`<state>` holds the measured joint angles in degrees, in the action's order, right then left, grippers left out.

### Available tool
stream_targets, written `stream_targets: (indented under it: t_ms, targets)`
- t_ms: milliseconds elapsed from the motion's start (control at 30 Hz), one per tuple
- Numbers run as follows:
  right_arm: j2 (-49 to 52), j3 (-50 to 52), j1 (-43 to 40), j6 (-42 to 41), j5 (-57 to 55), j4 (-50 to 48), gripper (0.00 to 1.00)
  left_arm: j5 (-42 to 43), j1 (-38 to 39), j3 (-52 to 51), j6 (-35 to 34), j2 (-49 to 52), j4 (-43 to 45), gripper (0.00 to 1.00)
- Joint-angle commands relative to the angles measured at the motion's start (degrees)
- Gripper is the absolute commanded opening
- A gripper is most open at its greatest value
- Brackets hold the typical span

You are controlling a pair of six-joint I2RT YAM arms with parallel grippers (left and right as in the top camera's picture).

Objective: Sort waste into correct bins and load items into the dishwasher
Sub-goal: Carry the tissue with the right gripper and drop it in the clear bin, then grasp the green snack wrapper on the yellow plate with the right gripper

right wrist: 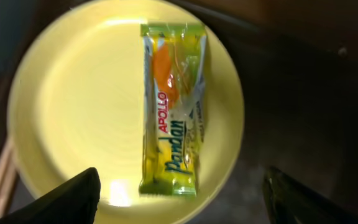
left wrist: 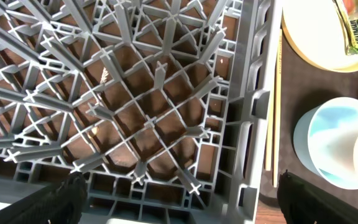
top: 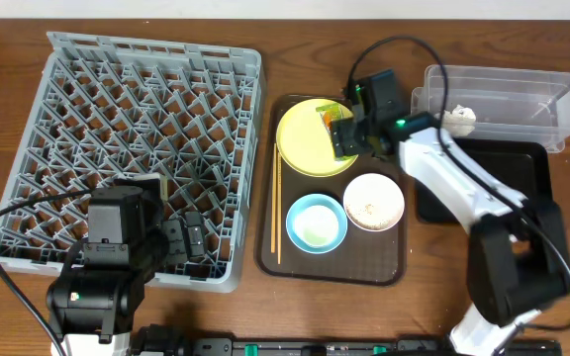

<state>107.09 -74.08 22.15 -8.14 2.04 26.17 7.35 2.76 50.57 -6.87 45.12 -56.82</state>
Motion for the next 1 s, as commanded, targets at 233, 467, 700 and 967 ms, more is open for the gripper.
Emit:
stream_targets:
  t_ms: [233, 467, 700, 967]
  targets:
    - [6.25, 0.26, 0.55, -5.14, -0.46, -6.19, 0.79, 0.33, 0.22, 1.2, -0.31, -0.11, -0.15, 0.98]
    - [7.21, 0.26, 1.4, -5.14, -0.52, -7.56, 0.79, 0.33, 0.22, 1.2, -0.33, -0.11, -0.15, 0.98]
    - [8.66, 0.28, 2.27, -5.14, -0.52, -8.68, 0.78, 0.33, 0.22, 1.2, -0.33, -0.11, -0.13, 0.98]
    - [11.26, 0.28, 2.99, -5.75, -0.52, -9.27, 0.71, 0.35, 0.22, 1.2, -0.33, -0.11, -0.15, 0.98]
